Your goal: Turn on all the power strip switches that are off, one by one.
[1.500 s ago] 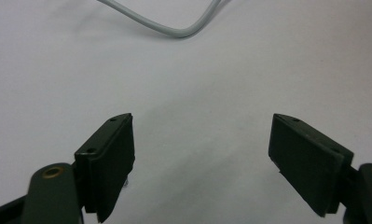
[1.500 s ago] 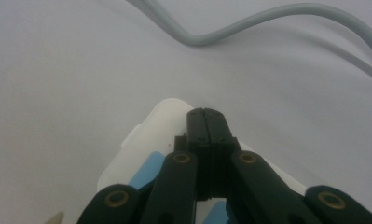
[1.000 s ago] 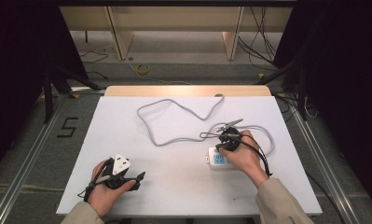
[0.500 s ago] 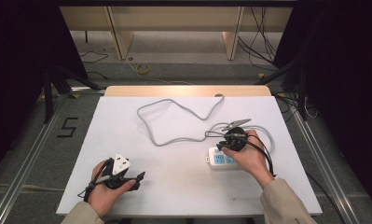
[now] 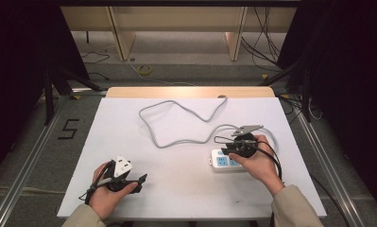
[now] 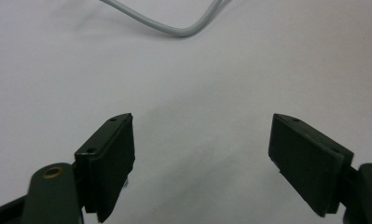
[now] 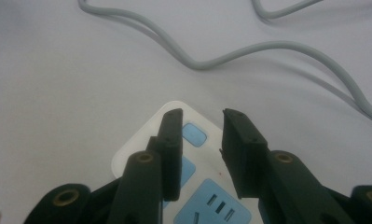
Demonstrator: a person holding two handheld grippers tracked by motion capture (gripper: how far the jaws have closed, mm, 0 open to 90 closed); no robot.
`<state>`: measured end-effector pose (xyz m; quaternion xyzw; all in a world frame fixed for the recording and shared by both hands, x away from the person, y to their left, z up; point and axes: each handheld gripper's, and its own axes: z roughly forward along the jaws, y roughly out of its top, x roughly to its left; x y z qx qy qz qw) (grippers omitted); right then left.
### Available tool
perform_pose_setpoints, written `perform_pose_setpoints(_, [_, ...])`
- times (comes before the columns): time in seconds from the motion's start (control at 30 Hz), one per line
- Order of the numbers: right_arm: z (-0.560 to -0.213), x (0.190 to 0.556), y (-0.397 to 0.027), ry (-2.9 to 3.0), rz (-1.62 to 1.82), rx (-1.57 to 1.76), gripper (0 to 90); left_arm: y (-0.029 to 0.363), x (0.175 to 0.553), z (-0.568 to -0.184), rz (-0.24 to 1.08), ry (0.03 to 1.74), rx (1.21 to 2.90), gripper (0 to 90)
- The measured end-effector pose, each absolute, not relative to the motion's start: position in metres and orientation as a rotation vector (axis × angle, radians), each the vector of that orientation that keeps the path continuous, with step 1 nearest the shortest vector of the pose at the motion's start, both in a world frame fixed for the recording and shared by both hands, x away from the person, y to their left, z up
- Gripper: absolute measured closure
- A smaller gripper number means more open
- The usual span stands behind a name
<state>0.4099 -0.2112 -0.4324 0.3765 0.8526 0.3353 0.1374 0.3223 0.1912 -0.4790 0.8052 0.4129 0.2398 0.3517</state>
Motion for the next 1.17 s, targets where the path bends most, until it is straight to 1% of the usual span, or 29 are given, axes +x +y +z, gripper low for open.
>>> perform_pose_setpoints(0.5, [-0.435, 0.388, -0.227, 2.429, 1.086, 1.037, 55.9, 0.192, 0.322, -0.479, 0.621, 1.069, 2.086, 22.5])
perform_pose_setpoints(0.87, [-0.443, 0.366, -0.247, 2.385, 1.164, 1.013, 50.5, 0.192, 0.323, -0.479, 0.623, 1.07, 2.088, 22.5])
perform_pose_setpoints(1.17, [-0.447, 0.353, -0.254, 2.364, 1.182, 1.013, 45.2, 0.191, 0.326, -0.481, 0.618, 1.068, 2.091, 21.5])
